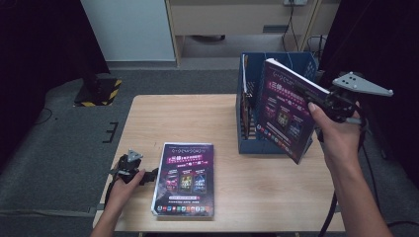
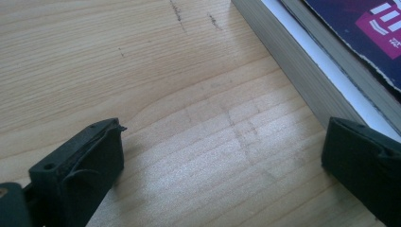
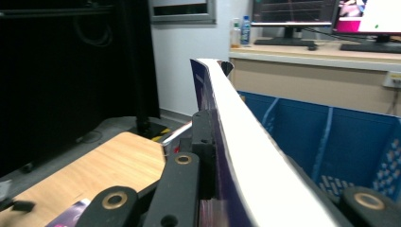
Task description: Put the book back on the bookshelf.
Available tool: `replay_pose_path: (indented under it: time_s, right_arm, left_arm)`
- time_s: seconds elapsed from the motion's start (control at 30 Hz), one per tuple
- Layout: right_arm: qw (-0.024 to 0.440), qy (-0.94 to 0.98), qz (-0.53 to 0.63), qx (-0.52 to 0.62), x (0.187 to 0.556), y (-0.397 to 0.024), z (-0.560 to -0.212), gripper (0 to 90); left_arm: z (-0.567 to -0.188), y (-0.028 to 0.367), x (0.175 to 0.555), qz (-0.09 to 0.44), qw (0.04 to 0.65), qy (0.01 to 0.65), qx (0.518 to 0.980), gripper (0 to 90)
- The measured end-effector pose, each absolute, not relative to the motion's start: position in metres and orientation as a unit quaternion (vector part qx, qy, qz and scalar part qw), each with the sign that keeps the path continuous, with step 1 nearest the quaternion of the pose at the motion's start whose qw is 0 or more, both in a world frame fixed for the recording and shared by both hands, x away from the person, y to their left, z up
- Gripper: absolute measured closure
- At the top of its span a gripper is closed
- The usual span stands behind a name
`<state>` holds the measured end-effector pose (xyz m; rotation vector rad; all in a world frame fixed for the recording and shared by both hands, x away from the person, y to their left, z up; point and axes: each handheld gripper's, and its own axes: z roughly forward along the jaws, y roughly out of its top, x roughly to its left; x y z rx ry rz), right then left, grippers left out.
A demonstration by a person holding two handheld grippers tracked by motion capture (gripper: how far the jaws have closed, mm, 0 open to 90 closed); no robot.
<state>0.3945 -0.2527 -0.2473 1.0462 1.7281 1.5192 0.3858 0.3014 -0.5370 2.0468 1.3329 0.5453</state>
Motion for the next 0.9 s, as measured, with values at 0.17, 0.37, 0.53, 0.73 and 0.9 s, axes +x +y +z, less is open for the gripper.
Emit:
replay_pose_path:
  time_s: [0.17, 0.37, 0.53, 0.73, 0.9]
  right_arm:
    - [0.324, 0.643, 0.559, 0.411, 0.408, -0.254, -0.241, 82.6]
    - [0.346, 0.629, 0.55, 0.427, 0.421, -0.257, -0.236, 82.6]
    - [0.362, 0.62, 0.543, 0.436, 0.43, -0.258, -0.235, 82.6]
    - [0.374, 0.617, 0.525, 0.452, 0.444, -0.257, -0.238, 82.6]
    - [0.384, 0.611, 0.515, 0.462, 0.455, -0.257, -0.24, 82.6]
  left_arm:
    - [-0.537, 0.301, 0.386, 0.207, 0.314, 0.505, 0.776, 0.0]
    - [-0.537, 0.301, 0.386, 0.207, 0.314, 0.505, 0.777, 0.0]
    - [-0.537, 0.301, 0.386, 0.207, 0.316, 0.506, 0.775, 0.0]
    - [-0.537, 0.301, 0.386, 0.207, 0.316, 0.506, 0.776, 0.0]
    - [-0.537, 0.301, 0.387, 0.207, 0.316, 0.504, 0.777, 0.0]
